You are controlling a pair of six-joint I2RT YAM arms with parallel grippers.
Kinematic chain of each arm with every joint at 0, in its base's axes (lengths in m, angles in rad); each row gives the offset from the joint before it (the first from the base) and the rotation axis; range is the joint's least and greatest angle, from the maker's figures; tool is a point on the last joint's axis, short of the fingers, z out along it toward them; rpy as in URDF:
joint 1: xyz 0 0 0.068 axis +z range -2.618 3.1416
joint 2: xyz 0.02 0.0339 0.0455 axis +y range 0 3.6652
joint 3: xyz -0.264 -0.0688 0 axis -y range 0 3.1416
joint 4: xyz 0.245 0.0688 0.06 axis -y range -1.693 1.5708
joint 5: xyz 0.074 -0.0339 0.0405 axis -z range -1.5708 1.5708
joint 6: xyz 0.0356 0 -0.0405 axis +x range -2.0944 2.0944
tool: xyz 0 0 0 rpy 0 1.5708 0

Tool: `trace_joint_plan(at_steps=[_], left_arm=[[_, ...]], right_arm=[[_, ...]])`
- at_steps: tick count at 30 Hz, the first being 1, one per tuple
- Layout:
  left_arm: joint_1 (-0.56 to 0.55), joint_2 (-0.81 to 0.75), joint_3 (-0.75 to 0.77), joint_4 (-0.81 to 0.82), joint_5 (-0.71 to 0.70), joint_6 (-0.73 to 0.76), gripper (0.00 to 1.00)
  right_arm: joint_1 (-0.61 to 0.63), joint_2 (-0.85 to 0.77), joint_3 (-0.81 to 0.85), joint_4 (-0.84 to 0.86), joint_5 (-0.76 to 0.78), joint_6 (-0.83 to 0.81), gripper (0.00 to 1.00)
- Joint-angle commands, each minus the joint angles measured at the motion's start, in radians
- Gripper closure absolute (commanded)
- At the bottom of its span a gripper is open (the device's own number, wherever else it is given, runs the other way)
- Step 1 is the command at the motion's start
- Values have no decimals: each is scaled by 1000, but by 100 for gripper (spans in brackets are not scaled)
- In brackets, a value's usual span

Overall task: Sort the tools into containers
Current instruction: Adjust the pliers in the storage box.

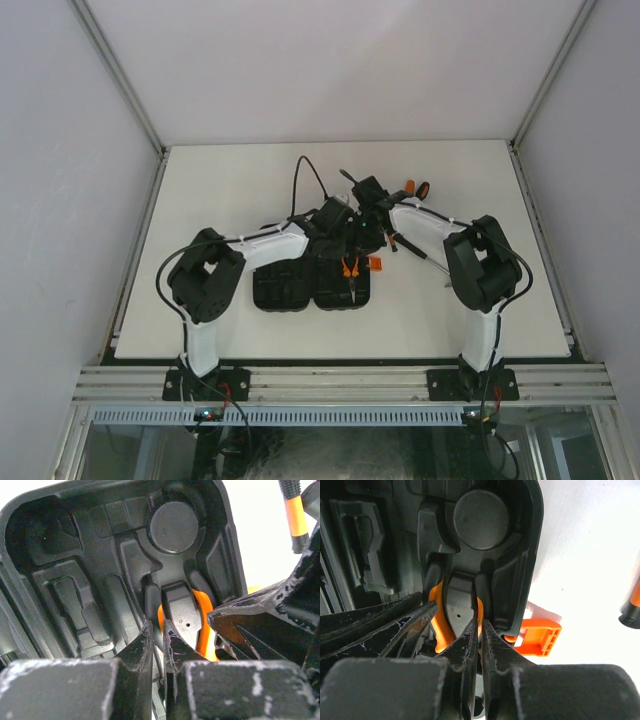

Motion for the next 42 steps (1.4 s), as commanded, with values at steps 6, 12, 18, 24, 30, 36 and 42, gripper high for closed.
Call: trace_joint_plan(at_steps=[6,12,18,24,30,36,42], left_arm=[[-47,145,-8,-69,50,7,100],[-49,164,-34,-47,75,-9,100],[-51,193,-64,-14,91,-16,100],[-53,216,-91,17,109,-18,100],[-63,248,-105,36,123,-18,100],[-72,279,-122,67,135,-37,100],[-83,324,-123,88,160,-57,100]], right_arm=[[76,201,-73,42,28,1,98],[91,220,-73,43,43,13,99],[110,241,-73,61,34,31,100],[130,291,-74,83,16,54,100],[149,350,-73,108,0,81,100],[164,410,-83,143,-30,97,100],[179,468,-94,182,-62,112,100]])
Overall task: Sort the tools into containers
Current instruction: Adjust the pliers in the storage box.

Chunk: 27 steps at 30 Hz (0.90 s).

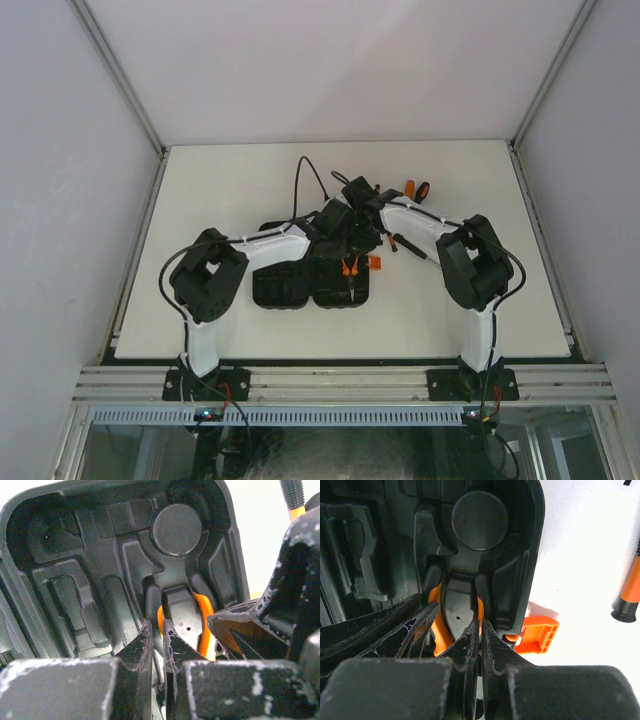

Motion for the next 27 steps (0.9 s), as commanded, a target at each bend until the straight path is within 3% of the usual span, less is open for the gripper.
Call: trace_joint_plan(at_steps=[1,11,27], left_arm=[[-76,290,-101,48,199,-52,100],[-91,332,-79,34,224,-57,100],[-167,7,-350,82,182,-123,100]], right_arm=[[133,422,-152,244,-175,85,100],[152,495,-156,275,-212,105,100],[196,119,-386,289,-167,144,100]])
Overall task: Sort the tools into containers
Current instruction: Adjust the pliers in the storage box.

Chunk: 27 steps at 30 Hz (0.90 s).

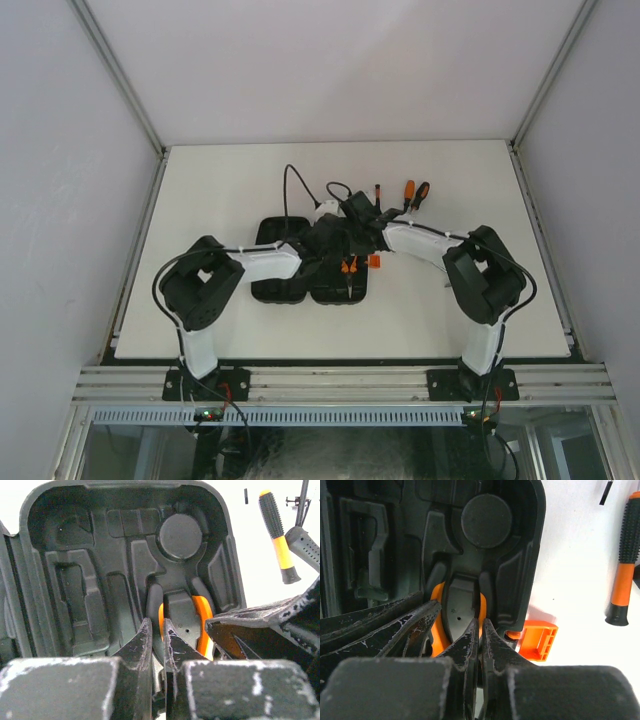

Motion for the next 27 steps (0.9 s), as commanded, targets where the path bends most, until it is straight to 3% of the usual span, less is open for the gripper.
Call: trace_joint_plan(at_steps=[1,18,27], left_arm=[[-154,87,-134,-229,276,-82,100],[-230,-150,-301,-218,251,-184,100],[-214,-242,-173,-334,170,-127,96]], right_arm=[[144,210,-215,62,-306,128,100],[171,-39,-316,40,-291,161,100],[123,-177,-264,16,-299,116,98]])
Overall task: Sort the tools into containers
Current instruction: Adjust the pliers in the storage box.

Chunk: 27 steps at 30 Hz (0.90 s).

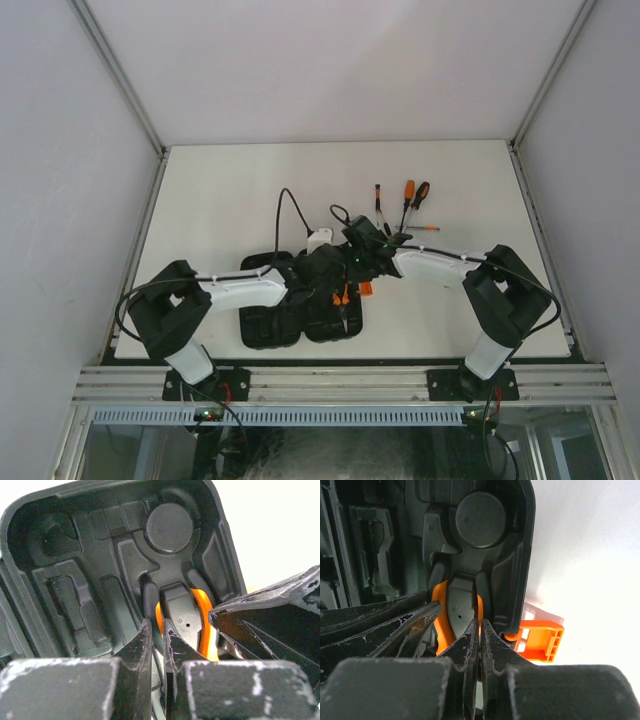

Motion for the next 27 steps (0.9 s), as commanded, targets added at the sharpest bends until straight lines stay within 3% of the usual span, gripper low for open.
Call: trace_joint_plan(at_steps=[1,10,17,27], left_arm=[[-61,8,51,-206,273,7,94],[14,-149,132,-270,251,83,79],[91,-248,72,-231,273,136,78],[132,-157,72,-134,349,209,81]], right_arm=[[14,30,-15,-92,-159,14,97],[-43,-110,36,-63,-143,-34,90],[-55,-169,40,-56,-80,-46,85],[-44,-48,122,-139,-6,-47,88]])
